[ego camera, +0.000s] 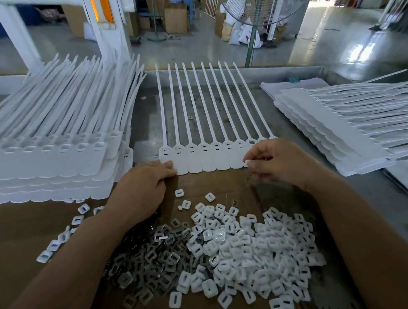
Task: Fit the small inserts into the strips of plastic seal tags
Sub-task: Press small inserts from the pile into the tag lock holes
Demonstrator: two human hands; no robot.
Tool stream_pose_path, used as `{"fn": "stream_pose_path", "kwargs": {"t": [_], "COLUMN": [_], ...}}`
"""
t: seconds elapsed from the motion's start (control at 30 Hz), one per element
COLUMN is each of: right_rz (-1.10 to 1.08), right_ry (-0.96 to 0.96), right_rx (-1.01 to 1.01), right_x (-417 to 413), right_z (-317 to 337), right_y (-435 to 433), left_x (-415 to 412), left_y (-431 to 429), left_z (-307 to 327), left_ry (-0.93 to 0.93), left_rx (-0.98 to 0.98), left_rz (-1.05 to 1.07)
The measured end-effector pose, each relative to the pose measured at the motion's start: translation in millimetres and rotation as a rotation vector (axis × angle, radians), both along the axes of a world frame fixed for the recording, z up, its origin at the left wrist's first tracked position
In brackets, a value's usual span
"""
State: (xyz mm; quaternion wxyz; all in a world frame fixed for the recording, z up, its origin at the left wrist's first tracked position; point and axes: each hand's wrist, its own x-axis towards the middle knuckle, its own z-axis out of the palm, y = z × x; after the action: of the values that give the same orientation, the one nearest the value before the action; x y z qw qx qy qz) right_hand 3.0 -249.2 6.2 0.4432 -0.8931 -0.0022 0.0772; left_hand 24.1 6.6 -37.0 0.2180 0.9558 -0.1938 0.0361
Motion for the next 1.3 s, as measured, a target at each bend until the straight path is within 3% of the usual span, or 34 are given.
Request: {"fn": "stream_pose_path", "kwargs": {"t": [0.1,0.3,0.57,0.77,1.03,1.3], "right_rz": [-0.103,-0.254,-0.308,-0.384,-0.383,-0.313], "right_ry": [-0.118,-0.245,-0.237,-0.194,-0.251,-0.187], "right_rx": [-0.059,0.072,0.055,-0.098,-0.098,-0.175], "right_x": [7,29,57,63,63,69], "right_z": [-6,-9,-14,-23,-24,-32], "right_y": [-7,-15,-19,-20,-24,-23], "left_x": [0,-1,-1,-1,-2,-2], "left_y": [-1,-1,-1,-1,0,0], "left_z": [1,0,-1,0,-1,1], "left_ry": [-0.002,-0.016,-0.027,-0.03,-0.03,-0.02], "left_rx": [-0.001,-0.02,-0.051,-0.04,-0.047,-0.04], "left_rz": [-0.002,0.001,0.003,-0.004,-0.009,-0.009]}}
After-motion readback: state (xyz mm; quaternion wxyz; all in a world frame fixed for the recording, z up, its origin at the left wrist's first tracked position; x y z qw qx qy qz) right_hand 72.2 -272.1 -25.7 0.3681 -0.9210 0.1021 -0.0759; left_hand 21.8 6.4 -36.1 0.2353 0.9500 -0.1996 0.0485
